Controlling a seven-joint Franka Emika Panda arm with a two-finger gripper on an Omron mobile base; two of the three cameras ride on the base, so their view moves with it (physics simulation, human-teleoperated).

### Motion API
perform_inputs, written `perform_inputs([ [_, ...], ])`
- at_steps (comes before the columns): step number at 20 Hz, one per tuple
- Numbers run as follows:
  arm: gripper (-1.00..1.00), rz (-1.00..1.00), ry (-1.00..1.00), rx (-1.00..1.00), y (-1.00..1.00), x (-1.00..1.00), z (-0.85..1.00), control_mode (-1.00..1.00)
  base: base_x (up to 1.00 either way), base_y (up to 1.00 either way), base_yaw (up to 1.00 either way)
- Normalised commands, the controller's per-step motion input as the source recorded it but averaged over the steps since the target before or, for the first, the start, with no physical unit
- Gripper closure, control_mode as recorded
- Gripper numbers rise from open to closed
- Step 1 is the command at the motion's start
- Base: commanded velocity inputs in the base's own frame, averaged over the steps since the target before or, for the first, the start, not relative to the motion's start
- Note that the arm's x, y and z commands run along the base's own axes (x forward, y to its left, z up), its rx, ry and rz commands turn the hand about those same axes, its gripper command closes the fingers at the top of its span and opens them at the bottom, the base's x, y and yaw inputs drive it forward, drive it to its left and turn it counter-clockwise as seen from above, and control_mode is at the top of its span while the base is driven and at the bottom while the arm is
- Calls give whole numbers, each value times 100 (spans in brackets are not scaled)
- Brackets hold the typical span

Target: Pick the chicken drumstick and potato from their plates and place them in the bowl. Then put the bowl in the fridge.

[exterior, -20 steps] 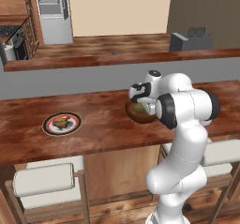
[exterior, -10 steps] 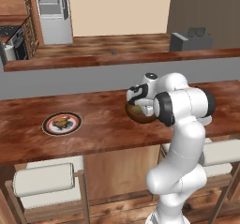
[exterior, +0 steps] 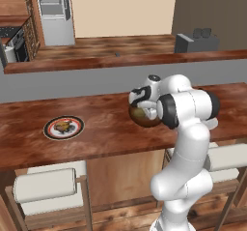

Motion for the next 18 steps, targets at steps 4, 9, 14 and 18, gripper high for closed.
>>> perform_inputs([
  [4,-100,9,0,0,0,0,18,-100,0,0,0],
  [9,-100,17,0,0,0,-6,26,-100,0,0,0],
  [14,-100,19,0,0,1,-8,41,-100,0,0,0],
  [18,-100,22,0,0,10,-23,53,-100,0,0,0],
])
